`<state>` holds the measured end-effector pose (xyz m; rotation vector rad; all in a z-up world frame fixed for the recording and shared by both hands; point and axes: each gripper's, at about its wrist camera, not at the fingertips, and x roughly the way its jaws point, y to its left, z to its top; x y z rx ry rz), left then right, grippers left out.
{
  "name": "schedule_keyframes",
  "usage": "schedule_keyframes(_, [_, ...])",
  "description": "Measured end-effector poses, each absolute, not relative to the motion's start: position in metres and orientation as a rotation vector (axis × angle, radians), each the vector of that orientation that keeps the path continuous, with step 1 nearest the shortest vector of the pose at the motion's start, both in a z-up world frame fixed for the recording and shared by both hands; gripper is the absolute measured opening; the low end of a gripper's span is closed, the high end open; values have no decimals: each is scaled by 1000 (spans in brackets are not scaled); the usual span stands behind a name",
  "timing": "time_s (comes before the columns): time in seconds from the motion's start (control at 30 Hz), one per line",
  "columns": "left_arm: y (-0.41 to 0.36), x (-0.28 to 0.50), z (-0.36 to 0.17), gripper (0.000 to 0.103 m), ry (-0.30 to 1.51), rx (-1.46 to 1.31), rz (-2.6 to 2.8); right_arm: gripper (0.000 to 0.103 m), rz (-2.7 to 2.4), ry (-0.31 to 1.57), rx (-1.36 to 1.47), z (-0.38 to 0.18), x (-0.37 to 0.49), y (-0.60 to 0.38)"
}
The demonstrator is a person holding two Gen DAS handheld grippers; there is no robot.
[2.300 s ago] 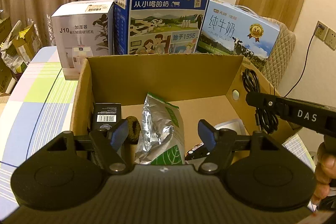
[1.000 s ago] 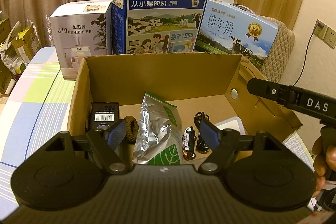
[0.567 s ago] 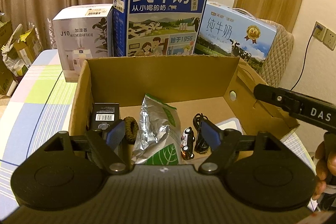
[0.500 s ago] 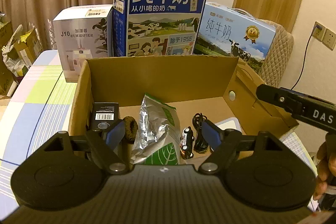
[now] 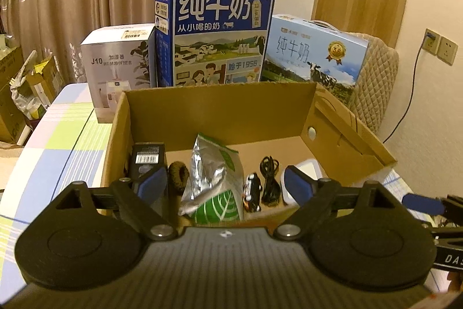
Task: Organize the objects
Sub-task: 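Withdraw both tools from the box toward the red cat and plastic box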
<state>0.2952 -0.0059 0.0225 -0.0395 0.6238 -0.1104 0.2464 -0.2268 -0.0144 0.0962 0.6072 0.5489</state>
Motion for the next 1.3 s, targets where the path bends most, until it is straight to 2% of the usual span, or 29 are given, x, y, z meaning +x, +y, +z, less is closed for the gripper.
schedule_keyframes(0.13, [-4,267,19,87,624,-19,-121,67,563,643,90,-20,228,-229])
schedule_keyframes(0.27, [6,232,11,88,633,-40,-113,80,586,660,47,-30,208,-222])
schedule_keyframes(0.5, [25,200,-17,90,711,-75,-119,89,635,706,-27,-55,176,-205])
schedule_keyframes(1.3, [42,200,-36,93,767,-117,-147,94,659,757,-211,-93,199,-170])
